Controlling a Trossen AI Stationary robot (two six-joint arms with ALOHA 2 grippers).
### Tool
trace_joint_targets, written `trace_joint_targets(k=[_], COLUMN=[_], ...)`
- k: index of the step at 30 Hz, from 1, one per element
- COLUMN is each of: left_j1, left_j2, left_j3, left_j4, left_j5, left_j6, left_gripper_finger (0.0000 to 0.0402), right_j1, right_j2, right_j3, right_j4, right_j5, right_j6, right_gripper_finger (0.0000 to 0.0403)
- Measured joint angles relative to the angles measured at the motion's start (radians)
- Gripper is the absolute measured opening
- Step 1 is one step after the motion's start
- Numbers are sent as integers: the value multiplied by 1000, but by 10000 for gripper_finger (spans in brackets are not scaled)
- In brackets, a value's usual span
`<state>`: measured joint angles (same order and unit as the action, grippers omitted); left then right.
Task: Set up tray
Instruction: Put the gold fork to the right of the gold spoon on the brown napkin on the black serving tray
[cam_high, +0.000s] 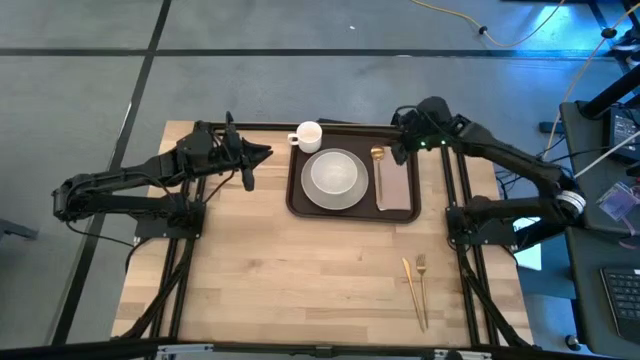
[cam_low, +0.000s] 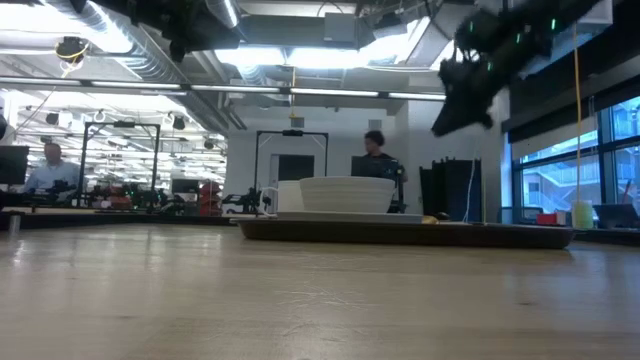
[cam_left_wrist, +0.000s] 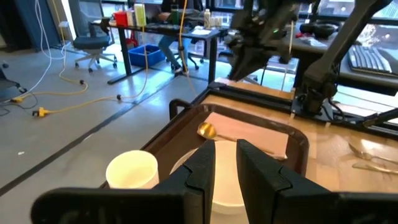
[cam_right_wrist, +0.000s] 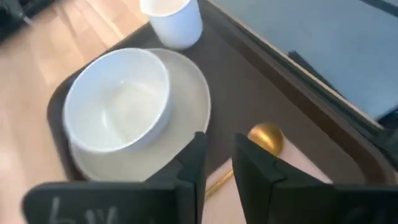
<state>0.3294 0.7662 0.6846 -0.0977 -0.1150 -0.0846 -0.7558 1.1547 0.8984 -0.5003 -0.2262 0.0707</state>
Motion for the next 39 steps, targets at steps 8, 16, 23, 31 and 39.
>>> trace_joint_targets(k=[8, 16, 23, 31, 39], left_j1=[0, 0, 0, 0, 0], left_j2=[0, 0, 0, 0, 0], left_j3=[0, 0, 0, 0, 0], left_j4=[12, 11, 11, 11, 11], left_j5=[2, 20, 89, 90, 90], left_j6=[2, 64, 73, 73, 73], left_gripper_finger=[59, 59, 59, 59, 59], right_j1=[309, 702, 1054, 1279, 1379], right_j2=[-25, 28, 139, 284, 419], right_j3=[261, 279, 228, 228, 228], right_j4=[-390, -596, -560, -412, -468], right_j5=[203, 296, 294, 274, 140], right_j6=[434, 1005, 1428, 1653, 1889], right_gripper_finger=[54, 28, 8, 41, 177])
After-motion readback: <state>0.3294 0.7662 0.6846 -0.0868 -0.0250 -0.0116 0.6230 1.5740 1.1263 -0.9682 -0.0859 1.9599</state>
